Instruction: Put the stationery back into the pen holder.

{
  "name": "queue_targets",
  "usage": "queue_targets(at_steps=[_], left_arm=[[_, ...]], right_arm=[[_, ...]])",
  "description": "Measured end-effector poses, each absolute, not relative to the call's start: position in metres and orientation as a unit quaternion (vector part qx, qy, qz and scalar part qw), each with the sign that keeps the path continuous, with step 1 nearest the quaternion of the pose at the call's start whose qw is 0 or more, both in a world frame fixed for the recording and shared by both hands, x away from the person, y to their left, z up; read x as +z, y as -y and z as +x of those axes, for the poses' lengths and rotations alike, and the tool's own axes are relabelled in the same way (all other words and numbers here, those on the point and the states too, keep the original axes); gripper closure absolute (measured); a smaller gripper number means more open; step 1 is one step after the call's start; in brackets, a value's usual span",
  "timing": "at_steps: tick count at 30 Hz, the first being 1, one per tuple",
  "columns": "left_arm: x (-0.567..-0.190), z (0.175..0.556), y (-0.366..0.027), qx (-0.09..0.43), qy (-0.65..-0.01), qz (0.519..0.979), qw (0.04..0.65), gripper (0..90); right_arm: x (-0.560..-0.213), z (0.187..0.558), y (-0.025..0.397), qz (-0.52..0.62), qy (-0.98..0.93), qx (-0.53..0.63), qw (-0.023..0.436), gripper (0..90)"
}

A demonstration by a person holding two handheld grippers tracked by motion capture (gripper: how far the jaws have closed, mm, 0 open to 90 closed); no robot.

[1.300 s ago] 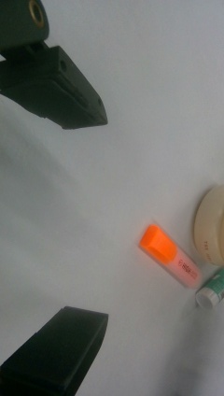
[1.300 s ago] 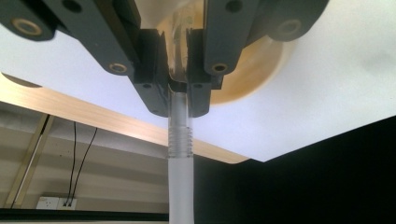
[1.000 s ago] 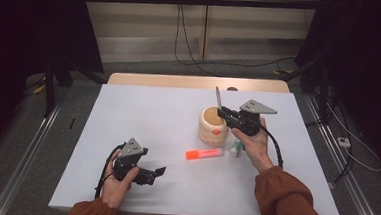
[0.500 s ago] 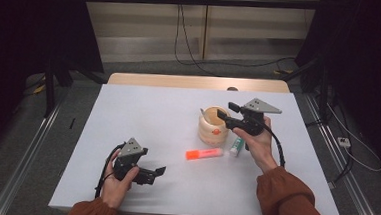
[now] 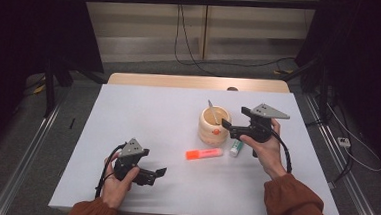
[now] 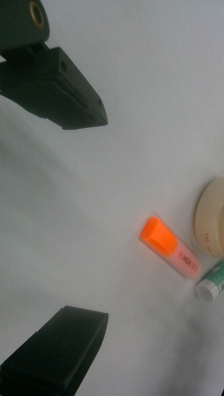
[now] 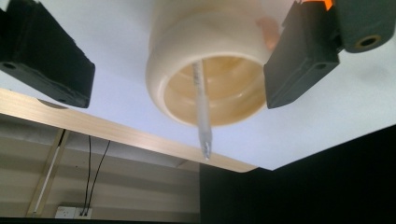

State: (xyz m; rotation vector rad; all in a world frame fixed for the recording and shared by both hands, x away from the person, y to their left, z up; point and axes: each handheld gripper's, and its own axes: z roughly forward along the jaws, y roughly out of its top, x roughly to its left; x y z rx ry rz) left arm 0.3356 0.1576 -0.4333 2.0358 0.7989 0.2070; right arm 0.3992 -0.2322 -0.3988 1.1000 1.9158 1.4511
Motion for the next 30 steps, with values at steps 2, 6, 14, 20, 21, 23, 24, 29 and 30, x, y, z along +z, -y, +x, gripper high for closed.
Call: queue_targets(at_steps=[2,6,14,20,21,23,24,29,30], left_arm=[[-0.433,0.336,-0.158,0.084,-0.325,0.824,0.456,6.6],[-0.434,0.337,-0.158,0.074,-0.327,0.826,0.453,7.7],[-0.433,0.338,-0.157,0.072,-0.321,0.829,0.451,8.1],[-0.430,0.338,-0.154,0.089,-0.321,0.836,0.437,8.9],[-0.431,0.339,-0.153,0.084,-0.325,0.835,0.435,8.9],[-0.430,0.341,-0.154,0.081,-0.327,0.837,0.432,10.2],[-0.430,0.342,-0.153,0.080,-0.331,0.836,0.431,11.7],[-0.431,0.346,-0.152,0.073,-0.322,0.836,0.438,11.8],[-0.432,0.346,-0.151,0.071,-0.320,0.836,0.440,11.8]], right_arm=[[-0.398,0.393,0.236,0.402,-0.702,0.532,0.250,8.3],[-0.399,0.378,0.246,0.402,-0.708,0.528,0.244,8.3],[-0.411,0.346,0.266,0.406,-0.724,0.500,0.246,7.4],[-0.421,0.330,0.272,0.409,-0.738,0.482,0.238,7.3],[-0.422,0.328,0.273,0.409,-0.741,0.477,0.238,7.3],[-0.424,0.324,0.274,0.407,-0.742,0.477,0.237,7.2],[-0.425,0.321,0.274,0.406,-0.745,0.475,0.235,7.0],[-0.429,0.311,0.279,0.405,-0.744,0.476,0.235,7.6],[-0.430,0.309,0.280,0.405,-0.743,0.478,0.233,7.5]])
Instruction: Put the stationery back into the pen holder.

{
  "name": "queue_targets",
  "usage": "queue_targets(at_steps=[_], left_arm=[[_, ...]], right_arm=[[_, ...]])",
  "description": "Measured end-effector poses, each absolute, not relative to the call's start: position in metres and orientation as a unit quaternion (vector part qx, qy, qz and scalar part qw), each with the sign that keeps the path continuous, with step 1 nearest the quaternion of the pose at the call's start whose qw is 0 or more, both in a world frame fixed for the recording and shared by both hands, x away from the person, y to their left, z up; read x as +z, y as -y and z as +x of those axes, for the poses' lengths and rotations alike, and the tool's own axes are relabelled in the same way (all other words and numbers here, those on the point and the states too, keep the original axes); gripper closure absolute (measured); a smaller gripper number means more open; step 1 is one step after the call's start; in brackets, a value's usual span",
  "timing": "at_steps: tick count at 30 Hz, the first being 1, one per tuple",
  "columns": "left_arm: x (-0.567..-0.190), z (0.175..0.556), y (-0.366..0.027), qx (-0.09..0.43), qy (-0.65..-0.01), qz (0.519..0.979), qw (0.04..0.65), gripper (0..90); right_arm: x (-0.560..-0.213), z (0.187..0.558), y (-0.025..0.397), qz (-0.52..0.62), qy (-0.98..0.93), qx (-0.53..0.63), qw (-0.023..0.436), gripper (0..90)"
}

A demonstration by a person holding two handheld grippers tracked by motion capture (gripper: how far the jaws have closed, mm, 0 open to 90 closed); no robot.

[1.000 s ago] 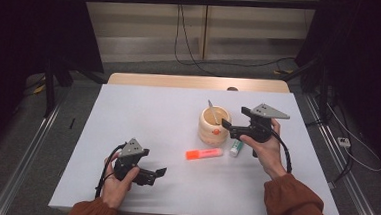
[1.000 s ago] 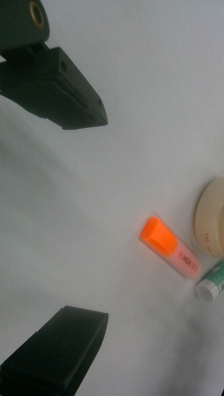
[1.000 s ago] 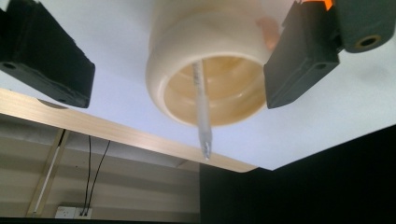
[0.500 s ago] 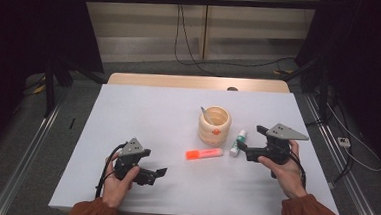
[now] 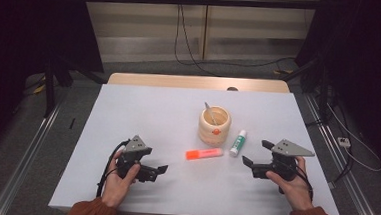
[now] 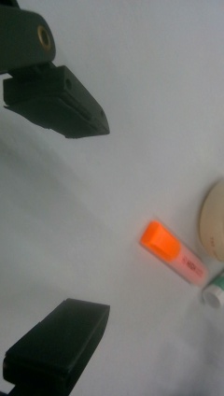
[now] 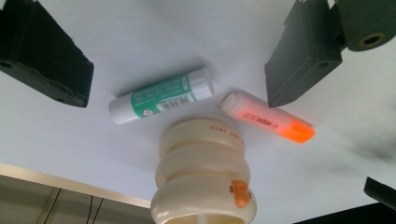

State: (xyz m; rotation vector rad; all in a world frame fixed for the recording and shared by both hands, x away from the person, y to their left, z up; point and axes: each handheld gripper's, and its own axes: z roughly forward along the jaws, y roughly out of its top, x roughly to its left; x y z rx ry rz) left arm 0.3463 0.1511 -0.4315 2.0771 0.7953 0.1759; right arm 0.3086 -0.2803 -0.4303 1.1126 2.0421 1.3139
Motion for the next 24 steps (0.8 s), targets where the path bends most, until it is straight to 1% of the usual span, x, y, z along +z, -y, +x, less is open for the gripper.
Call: queue_targets(at_steps=[4,5,9,12,13,15,17,20,24], left_arm=[[-0.431,0.347,-0.147,0.062,-0.316,0.840,0.437,11.8],[-0.430,0.347,-0.144,0.059,-0.315,0.837,0.444,11.8],[-0.423,0.345,-0.133,0.048,-0.271,0.846,0.457,11.6],[-0.421,0.346,-0.123,0.040,-0.255,0.852,0.455,11.2],[-0.421,0.347,-0.119,0.046,-0.250,0.855,0.453,10.5],[-0.421,0.350,-0.114,0.041,-0.248,0.859,0.447,8.9],[-0.420,0.352,-0.110,0.050,-0.250,0.860,0.441,8.1],[-0.415,0.358,-0.106,0.042,-0.249,0.868,0.428,6.6],[-0.410,0.368,-0.098,0.044,-0.252,0.866,0.430,5.5]], right_arm=[[-0.432,0.301,0.284,0.403,-0.746,0.478,0.229,7.4],[-0.432,0.300,0.284,0.404,-0.745,0.479,0.229,7.4],[-0.434,0.299,0.285,0.403,-0.746,0.479,0.226,7.4],[-0.433,0.299,0.284,0.400,-0.748,0.479,0.226,7.7],[-0.433,0.299,0.283,0.401,-0.747,0.480,0.226,7.7],[-0.434,0.299,0.283,0.399,-0.749,0.479,0.225,7.7],[-0.434,0.299,0.283,0.399,-0.749,0.478,0.225,7.7],[-0.435,0.300,0.283,0.400,-0.750,0.477,0.223,7.6],[-0.435,0.300,0.283,0.400,-0.751,0.476,0.223,7.7]])
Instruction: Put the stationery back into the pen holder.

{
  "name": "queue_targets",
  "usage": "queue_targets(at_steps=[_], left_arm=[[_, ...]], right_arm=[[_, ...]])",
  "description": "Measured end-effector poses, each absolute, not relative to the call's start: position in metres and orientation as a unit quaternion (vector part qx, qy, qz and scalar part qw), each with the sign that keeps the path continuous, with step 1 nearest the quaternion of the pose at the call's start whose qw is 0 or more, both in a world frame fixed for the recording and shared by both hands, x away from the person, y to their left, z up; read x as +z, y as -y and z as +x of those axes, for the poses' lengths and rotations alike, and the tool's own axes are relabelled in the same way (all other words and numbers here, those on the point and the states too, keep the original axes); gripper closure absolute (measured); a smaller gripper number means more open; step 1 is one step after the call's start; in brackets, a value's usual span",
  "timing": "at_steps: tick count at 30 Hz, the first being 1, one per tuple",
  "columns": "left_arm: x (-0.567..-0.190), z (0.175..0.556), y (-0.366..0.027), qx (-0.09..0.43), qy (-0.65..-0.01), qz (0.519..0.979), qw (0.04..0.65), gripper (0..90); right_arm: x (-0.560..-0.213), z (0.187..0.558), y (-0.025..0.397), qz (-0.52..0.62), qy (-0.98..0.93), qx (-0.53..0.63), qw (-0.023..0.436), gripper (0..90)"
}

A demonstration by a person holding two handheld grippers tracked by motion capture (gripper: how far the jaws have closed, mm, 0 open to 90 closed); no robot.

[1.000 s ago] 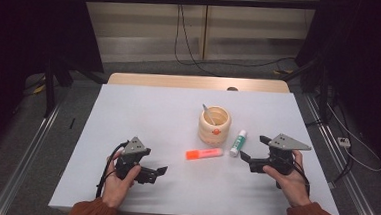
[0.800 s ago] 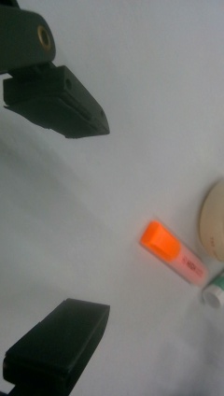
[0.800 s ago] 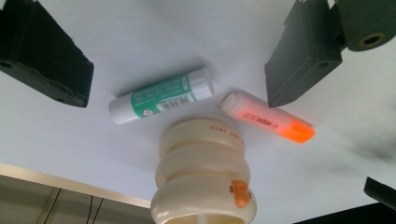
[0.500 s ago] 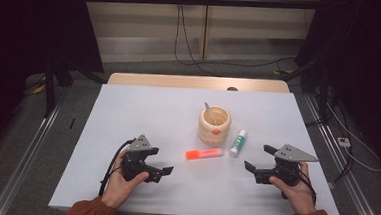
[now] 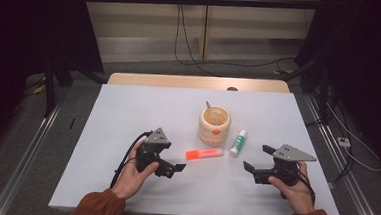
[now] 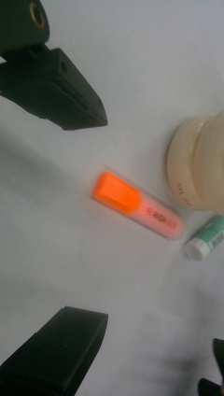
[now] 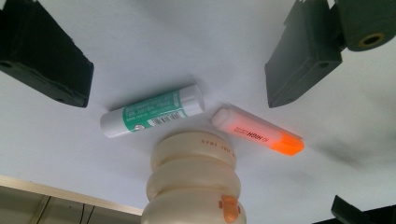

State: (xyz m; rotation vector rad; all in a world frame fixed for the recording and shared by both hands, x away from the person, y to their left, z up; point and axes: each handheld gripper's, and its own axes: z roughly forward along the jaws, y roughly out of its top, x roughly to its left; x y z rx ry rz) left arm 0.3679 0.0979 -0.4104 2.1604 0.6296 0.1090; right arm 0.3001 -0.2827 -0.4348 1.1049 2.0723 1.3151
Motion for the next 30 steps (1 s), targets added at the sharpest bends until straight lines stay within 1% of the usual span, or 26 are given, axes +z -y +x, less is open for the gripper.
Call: queue_targets(at_steps=[2,4,6,9,11,15,16,18,21,27,30], left_arm=[[-0.409,0.373,-0.092,0.060,-0.251,0.870,0.419,5.8],[-0.409,0.378,-0.088,0.059,-0.247,0.874,0.415,5.9],[-0.408,0.382,-0.084,0.049,-0.246,0.878,0.408,6.6],[-0.408,0.388,-0.079,0.022,-0.243,0.882,0.404,7.4],[-0.408,0.392,-0.076,0.006,-0.234,0.882,0.409,8.3],[-0.406,0.398,-0.063,0.001,-0.222,0.894,0.389,8.3],[-0.405,0.401,-0.060,0.001,-0.216,0.901,0.375,8.5],[-0.407,0.404,-0.054,0.007,-0.203,0.911,0.360,10.5],[-0.409,0.409,-0.045,0.000,-0.182,0.924,0.338,8.7],[-0.409,0.415,-0.028,0.012,-0.149,0.945,0.290,18.7],[-0.410,0.418,-0.023,0.018,-0.143,0.952,0.270,20.9]], right_arm=[[-0.435,0.300,0.282,0.399,-0.752,0.474,0.224,7.7],[-0.435,0.300,0.282,0.398,-0.753,0.474,0.222,7.6],[-0.435,0.300,0.282,0.399,-0.753,0.474,0.221,7.6],[-0.435,0.300,0.282,0.399,-0.754,0.474,0.220,7.6],[-0.435,0.300,0.282,0.399,-0.754,0.473,0.220,7.6],[-0.436,0.301,0.282,0.399,-0.755,0.473,0.218,7.6],[-0.436,0.301,0.281,0.399,-0.755,0.472,0.217,7.6],[-0.436,0.301,0.281,0.397,-0.756,0.472,0.218,7.5],[-0.436,0.300,0.281,0.396,-0.757,0.472,0.218,7.5],[-0.437,0.301,0.282,0.397,-0.756,0.473,0.217,7.5],[-0.437,0.300,0.281,0.396,-0.757,0.472,0.217,7.5]])
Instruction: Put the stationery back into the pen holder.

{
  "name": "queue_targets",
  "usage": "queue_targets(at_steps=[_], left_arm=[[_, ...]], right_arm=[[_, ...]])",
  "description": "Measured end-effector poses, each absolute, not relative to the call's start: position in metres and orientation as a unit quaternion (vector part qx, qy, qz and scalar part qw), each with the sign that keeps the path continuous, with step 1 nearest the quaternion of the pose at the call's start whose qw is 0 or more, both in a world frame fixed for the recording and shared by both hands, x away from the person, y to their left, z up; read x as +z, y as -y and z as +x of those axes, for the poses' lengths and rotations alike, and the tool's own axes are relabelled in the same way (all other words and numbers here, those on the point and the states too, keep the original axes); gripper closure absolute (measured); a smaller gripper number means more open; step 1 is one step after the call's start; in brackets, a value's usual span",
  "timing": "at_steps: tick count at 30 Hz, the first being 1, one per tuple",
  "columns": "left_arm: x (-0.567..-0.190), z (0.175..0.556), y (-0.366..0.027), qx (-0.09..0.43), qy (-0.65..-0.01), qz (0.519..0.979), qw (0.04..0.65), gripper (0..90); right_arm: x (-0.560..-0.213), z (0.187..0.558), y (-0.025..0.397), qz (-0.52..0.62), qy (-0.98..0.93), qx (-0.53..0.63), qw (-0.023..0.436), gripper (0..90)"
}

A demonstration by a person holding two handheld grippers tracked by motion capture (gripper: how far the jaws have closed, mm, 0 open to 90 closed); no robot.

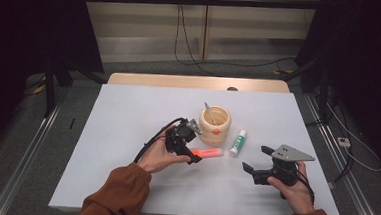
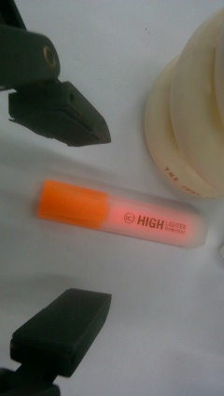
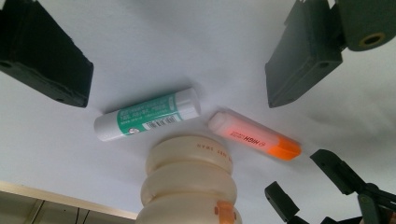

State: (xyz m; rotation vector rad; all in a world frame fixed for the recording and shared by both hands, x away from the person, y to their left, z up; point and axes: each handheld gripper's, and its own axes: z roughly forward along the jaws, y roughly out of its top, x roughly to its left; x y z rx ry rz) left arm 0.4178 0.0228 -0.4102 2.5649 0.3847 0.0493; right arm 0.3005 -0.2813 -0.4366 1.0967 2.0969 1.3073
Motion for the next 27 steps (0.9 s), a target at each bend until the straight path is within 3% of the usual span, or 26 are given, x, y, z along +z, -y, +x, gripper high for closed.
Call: queue_targets(at_steps=[7,10,15,22,27], left_arm=[[-0.420,0.422,-0.020,0.008,-0.133,0.959,0.250,35.5],[-0.422,0.424,-0.017,0.008,-0.131,0.961,0.244,36.0],[-0.426,0.425,-0.014,-0.004,-0.126,0.963,0.238,47.9],[-0.431,0.429,-0.010,0.001,-0.133,0.964,0.231,48.6],[-0.431,0.428,-0.007,0.006,-0.126,0.965,0.230,55.2]], right_arm=[[-0.437,0.301,0.281,0.397,-0.757,0.472,0.215,7.5],[-0.437,0.301,0.281,0.397,-0.758,0.471,0.215,7.5],[-0.438,0.301,0.281,0.397,-0.758,0.470,0.215,7.4],[-0.438,0.301,0.281,0.396,-0.759,0.470,0.213,7.4],[-0.439,0.302,0.281,0.397,-0.759,0.469,0.214,7.4]])
